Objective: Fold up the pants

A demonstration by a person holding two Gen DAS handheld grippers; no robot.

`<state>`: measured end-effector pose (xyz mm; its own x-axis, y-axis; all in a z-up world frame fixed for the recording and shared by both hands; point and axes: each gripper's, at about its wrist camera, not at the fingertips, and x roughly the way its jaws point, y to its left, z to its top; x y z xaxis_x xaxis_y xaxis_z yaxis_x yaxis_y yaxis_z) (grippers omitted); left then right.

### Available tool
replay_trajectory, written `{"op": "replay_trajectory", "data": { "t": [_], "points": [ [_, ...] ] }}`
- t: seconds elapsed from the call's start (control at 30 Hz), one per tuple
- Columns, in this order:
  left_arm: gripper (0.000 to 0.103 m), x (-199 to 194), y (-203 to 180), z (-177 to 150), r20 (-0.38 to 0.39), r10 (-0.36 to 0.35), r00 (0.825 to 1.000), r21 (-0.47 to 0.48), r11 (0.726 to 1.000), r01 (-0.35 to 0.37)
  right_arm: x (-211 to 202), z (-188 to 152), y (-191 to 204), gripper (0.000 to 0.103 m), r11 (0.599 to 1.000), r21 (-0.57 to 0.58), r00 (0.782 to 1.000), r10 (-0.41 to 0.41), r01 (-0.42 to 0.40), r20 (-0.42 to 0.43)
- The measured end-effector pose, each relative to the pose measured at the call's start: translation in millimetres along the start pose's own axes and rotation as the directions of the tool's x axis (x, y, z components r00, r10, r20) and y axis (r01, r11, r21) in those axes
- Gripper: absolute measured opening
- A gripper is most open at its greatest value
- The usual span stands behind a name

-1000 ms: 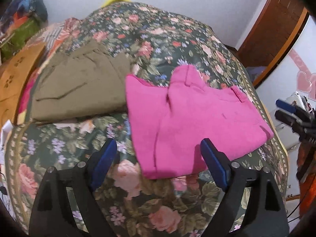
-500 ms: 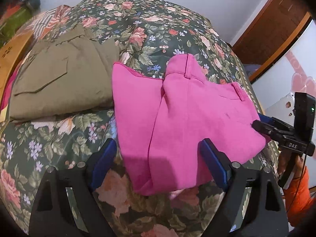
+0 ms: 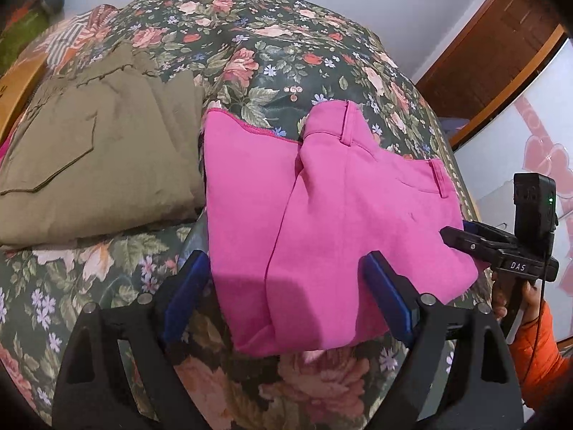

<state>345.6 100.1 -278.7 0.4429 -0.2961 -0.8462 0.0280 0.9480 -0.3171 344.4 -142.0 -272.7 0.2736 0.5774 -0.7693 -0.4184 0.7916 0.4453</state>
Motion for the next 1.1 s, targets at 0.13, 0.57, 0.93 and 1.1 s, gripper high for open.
{"op": "replay_trajectory", "data": {
  "t": [0.13,0.57,0.93,1.1],
  "points": [
    [0.061,-2.1,-4.3,1.3,0.02,-0.011,1.0,0.022,1.0,0.011,1.6,2.4,-4.0,0.048,1.0,0.021,1.0,0.01,-0.011,0.012],
    [0.01,-27.6,-32.1,-4.7,0.088,0.056,0.995,0.139,0.988,-0.067,-26.0,2.6,1.3,0.015,1.0,0.011,0.993,0.001,-0.003,0.117],
    [0.005,-74.0,-47.7,-9.1,0.21,0.064,0.976,0.168,0.981,-0.1,-61.3,6.9,35.6,0.014,0.998,-0.067,0.981,0.006,0.007,0.196],
    [0.004,-99.1,-46.3,-6.6,0.264,0.07,0.962,0.164,0.98,-0.116,-72.5,18.4,55.9,0.014,0.994,-0.11,0.972,0.013,0.013,0.234]
  ]
}}
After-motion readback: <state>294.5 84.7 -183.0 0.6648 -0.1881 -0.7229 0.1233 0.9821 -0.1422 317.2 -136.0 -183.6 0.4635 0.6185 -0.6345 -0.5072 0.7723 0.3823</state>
